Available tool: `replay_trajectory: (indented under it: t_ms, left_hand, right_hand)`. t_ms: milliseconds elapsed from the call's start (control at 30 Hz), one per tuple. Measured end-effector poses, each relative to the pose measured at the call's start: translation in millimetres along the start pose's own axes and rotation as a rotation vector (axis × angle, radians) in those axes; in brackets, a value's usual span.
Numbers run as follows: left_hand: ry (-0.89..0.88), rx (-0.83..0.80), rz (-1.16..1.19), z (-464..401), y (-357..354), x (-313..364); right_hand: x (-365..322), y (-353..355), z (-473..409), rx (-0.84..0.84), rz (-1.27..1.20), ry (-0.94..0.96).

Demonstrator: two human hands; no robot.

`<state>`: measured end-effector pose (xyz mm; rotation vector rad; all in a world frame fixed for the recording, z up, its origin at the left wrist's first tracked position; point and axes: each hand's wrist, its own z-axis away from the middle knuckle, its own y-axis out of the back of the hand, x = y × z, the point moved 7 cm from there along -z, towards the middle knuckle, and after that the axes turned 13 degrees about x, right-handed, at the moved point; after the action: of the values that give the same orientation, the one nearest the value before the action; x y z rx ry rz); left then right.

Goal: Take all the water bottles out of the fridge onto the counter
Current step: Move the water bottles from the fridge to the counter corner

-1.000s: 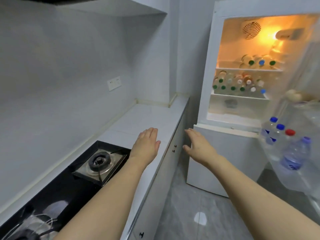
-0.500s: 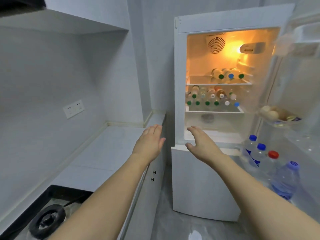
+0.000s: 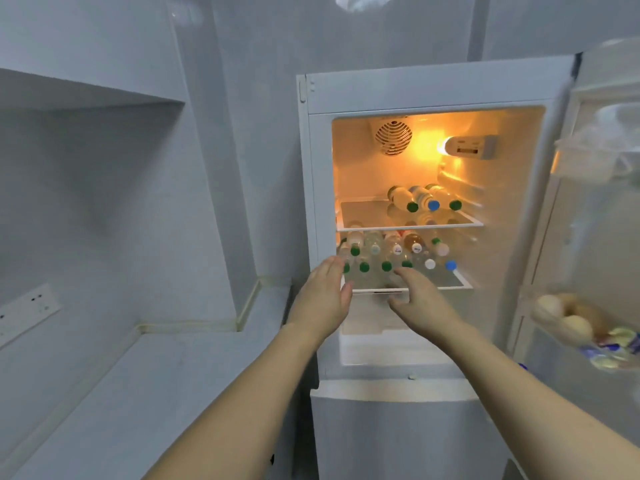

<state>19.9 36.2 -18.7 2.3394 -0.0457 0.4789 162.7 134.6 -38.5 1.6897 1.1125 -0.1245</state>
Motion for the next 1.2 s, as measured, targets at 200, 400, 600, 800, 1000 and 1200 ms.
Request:
replay_trajectory:
  t_ms: [200, 400, 600, 800, 1000, 1200]
  left_hand:
    - [-0.032, 0.004, 0.107, -78.3, -35.7, 15.7]
    - [-0.001, -0.035, 0.113, -138.0, -70.9, 27.8]
    - [0.005, -0.087, 0.073, -202.2, -116.3, 35.9]
    - [0.025, -0.16, 0.071, -244.3, -162.8, 38.1]
    - [0.069, -0.17, 0.129, -282.5, -203.0, 36.1]
    - [0.14, -0.228, 0.117, -303.5, -246.9, 19.4]
  right_hand:
    - [26.9, 26.4, -77.1, 0.123, -0.022, -0.047]
    - [51.4, 37.4, -139.8, 0.206, -0.023, -0.076]
    - [84.5, 37.2, -211.2, 0.244, -0.062, -0.147]
    - [124.9, 25.4, -262.0, 0.222, -0.014, -0.235]
    - [160.7, 11.3, -317.6, 0.227, 0.058, -0.25]
    - [183.5, -6.4, -344.9, 0.194, 0.169, -0.239]
